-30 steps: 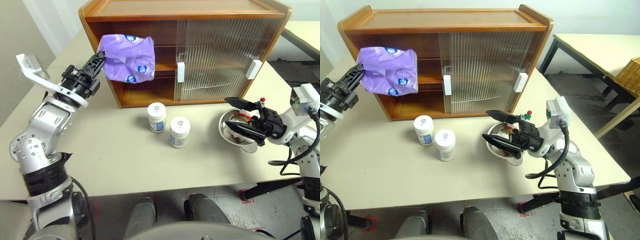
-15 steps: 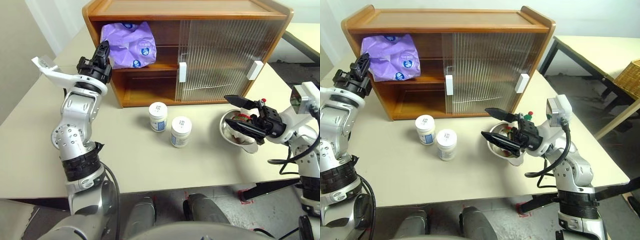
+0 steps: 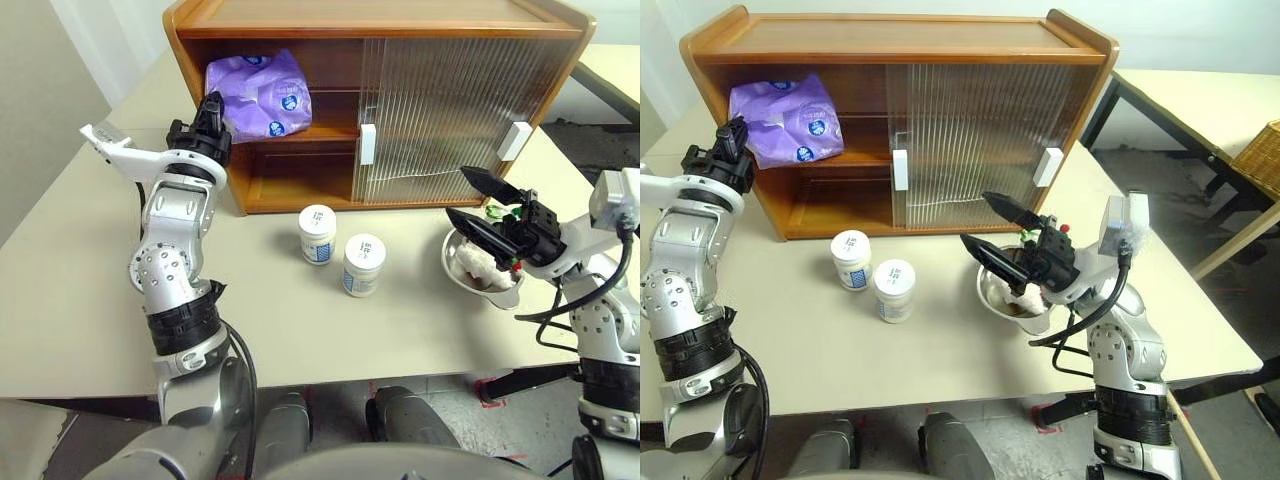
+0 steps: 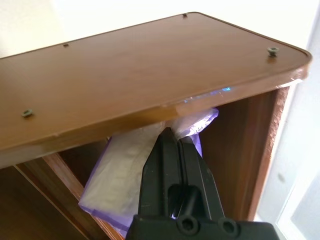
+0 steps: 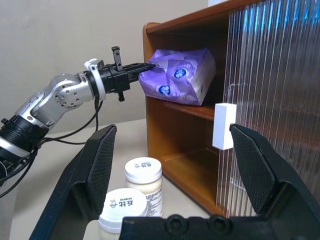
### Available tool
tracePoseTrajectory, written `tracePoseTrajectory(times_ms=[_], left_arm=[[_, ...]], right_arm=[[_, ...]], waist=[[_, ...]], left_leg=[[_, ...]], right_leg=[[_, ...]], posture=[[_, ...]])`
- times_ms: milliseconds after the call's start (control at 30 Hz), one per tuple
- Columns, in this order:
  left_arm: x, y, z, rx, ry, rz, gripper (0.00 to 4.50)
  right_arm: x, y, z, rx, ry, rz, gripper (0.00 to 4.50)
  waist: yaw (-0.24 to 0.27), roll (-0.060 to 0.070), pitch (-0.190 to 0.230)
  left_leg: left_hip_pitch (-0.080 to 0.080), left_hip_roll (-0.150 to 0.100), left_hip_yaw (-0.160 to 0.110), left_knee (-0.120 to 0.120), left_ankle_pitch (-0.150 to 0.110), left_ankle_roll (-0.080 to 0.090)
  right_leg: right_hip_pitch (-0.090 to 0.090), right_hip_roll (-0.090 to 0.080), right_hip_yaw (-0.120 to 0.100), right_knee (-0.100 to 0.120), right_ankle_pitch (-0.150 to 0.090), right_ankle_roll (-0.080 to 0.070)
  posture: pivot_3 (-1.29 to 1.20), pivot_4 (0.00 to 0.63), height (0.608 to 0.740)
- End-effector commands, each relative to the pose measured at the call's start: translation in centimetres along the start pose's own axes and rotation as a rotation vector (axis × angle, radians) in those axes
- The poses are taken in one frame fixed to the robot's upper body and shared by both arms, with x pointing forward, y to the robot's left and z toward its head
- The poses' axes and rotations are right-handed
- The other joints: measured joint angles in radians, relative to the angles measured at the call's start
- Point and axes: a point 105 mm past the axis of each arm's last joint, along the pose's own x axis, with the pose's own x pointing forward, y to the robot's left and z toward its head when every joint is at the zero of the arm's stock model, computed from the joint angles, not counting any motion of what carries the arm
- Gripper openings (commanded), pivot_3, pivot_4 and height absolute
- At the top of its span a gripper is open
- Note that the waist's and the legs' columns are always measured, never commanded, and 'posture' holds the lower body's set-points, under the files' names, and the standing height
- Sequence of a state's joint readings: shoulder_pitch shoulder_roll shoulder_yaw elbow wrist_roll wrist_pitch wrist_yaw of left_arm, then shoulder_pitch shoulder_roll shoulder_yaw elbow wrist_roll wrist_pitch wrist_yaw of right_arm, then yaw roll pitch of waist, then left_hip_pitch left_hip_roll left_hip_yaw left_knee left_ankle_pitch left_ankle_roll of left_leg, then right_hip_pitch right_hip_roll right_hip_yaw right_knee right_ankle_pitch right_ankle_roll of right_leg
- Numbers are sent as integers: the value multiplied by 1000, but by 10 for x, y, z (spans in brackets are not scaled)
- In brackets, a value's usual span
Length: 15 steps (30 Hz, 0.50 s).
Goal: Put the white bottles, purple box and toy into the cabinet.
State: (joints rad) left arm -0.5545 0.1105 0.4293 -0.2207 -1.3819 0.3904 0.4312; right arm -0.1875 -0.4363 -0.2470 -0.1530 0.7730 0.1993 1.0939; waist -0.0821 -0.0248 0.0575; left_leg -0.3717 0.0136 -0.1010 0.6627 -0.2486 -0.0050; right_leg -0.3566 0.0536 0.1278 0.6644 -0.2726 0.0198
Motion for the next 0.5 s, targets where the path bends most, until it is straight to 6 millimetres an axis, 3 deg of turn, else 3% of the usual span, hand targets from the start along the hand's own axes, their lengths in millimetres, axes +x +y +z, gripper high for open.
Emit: tracePoseTrajectory(times_ms=[33,200,333,500], left_arm=[[4,5,-3,-32,-7,37,16],[11,-2,-18,-58,22,29,16],[17,-11,-31,-63,48,13,926],[19,-21,-36,-44,57,29,2679]], right_arm=[[3,5,1,-15,3,16,4500],[3,8,-1,3,4,26,4500],[4,10,-1,10,3,35,4500],[4,12,-3,29,14,48,4500]], waist=[[0,-1,1],[-2,-1,2],[-2,-2,2],[-4,-2,2]], left_leg=[[0,0,0,0,0,0],[0,0,0,0,0,0],[0,0,0,0,0,0],[-1,-1,0,1,-1,1]], right_leg=[[0,0,0,0,0,0],[0,0,0,0,0,0],[0,0,0,0,0,1],[0,-1,0,-1,-1,2]], posture=[[-150,56,740],[-152,53,740],[-155,51,740],[-155,51,740]])
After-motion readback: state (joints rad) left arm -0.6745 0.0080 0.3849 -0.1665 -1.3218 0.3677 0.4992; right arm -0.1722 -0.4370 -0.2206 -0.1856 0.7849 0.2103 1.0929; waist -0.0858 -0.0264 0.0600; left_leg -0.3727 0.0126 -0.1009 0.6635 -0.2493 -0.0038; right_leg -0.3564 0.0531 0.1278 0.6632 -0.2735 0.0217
